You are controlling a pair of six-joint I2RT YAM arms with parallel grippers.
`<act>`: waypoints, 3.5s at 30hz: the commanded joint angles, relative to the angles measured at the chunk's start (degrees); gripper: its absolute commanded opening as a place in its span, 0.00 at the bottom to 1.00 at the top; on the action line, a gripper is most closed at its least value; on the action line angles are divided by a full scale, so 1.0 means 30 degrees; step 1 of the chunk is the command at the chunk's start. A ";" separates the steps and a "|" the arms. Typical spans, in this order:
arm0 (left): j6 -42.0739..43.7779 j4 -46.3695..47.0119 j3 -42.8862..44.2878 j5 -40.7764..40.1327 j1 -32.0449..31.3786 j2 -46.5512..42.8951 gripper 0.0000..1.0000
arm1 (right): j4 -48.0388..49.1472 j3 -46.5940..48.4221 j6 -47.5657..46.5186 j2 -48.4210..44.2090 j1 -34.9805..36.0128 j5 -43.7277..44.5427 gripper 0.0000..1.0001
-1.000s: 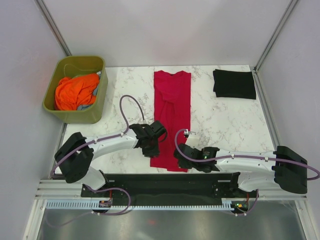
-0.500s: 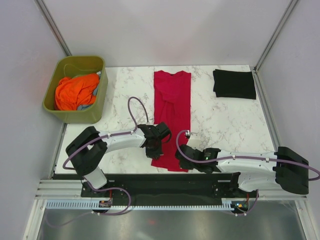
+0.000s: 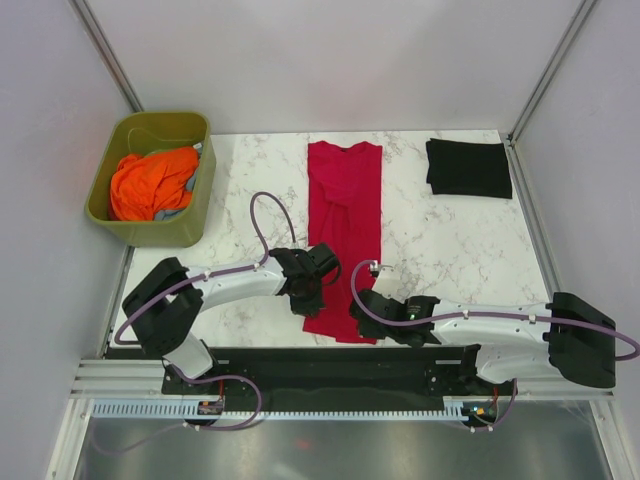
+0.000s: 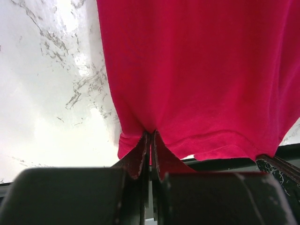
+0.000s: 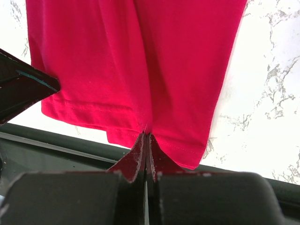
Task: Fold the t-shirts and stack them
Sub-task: Fold the tshirt
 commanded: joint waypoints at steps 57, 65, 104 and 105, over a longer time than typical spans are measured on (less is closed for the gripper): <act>0.1087 -0.0826 -0.0757 -0.0150 0.1190 -0.2887 0.02 | 0.5259 0.0887 -0.0746 -0.0288 0.0112 -0.1248 0.00; 0.3202 -0.0973 -0.1546 0.0788 0.4680 -0.6958 0.23 | 0.7465 0.4309 -0.2153 0.2548 0.0112 -0.0956 0.00; -1.3345 0.9576 -1.2210 0.0059 -0.1381 -1.4195 0.02 | 0.7175 0.2472 0.0540 -0.0608 0.0462 0.0977 0.00; -1.3582 0.9284 -1.2589 -0.0146 -0.1439 -1.4372 0.02 | 0.7059 0.2267 0.0831 -0.0755 0.0492 0.1006 0.00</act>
